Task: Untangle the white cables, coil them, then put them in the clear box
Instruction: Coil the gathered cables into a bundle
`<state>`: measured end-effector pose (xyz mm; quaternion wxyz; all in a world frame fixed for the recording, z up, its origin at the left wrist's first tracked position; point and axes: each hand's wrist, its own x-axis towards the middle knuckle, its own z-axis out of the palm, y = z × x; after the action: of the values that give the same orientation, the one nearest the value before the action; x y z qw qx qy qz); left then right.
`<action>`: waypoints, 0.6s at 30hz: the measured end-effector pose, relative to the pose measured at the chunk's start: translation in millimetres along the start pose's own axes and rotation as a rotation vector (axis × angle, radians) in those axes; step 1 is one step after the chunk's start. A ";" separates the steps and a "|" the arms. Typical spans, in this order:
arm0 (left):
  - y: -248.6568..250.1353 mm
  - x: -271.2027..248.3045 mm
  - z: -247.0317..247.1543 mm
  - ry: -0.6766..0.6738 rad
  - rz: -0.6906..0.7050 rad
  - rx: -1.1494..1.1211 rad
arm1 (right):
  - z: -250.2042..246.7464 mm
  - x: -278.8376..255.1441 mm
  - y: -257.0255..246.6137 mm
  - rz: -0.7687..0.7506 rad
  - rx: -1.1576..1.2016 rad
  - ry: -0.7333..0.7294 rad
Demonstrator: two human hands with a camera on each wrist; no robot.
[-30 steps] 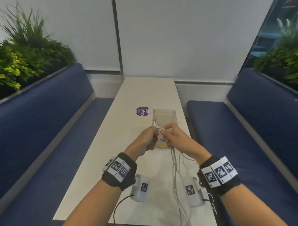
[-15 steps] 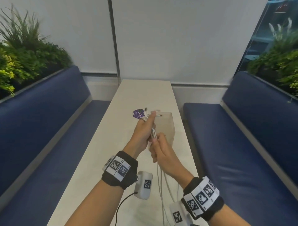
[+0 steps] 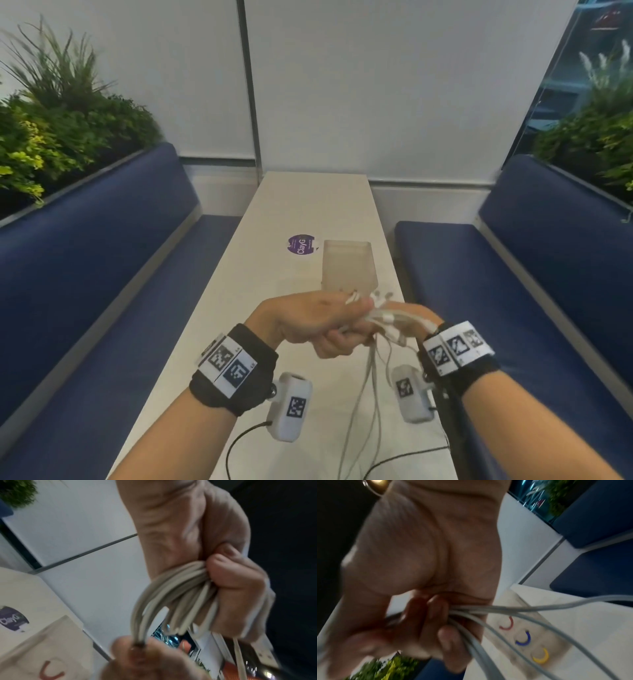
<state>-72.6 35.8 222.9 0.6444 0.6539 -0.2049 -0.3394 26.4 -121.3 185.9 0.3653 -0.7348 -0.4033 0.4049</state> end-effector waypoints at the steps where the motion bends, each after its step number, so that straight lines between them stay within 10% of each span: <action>1: -3.1 -2.7 -0.3 0.010 -0.097 0.062 | -9.7 -3.0 -5.8 0.000 0.011 -0.031; 5: -15.8 -9.8 -8.4 0.091 -0.339 0.253 | -23.4 -0.1 -15.4 0.132 0.137 -0.071; 8: -22.8 -3.6 -12.6 0.234 -0.433 0.353 | -18.2 5.5 -19.6 0.127 -0.186 0.032; 13: -46.1 8.6 -21.9 0.492 -0.401 0.402 | -12.3 9.5 -23.4 0.111 -0.493 0.342; 18: -42.0 13.7 -31.4 0.728 -0.255 0.084 | 13.5 15.3 -22.2 0.025 -0.268 0.573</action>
<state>-48.1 51.8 177.3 0.6003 0.7776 0.1066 -0.1535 13.1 -95.8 194.9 0.3590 -0.8655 -0.3246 0.1294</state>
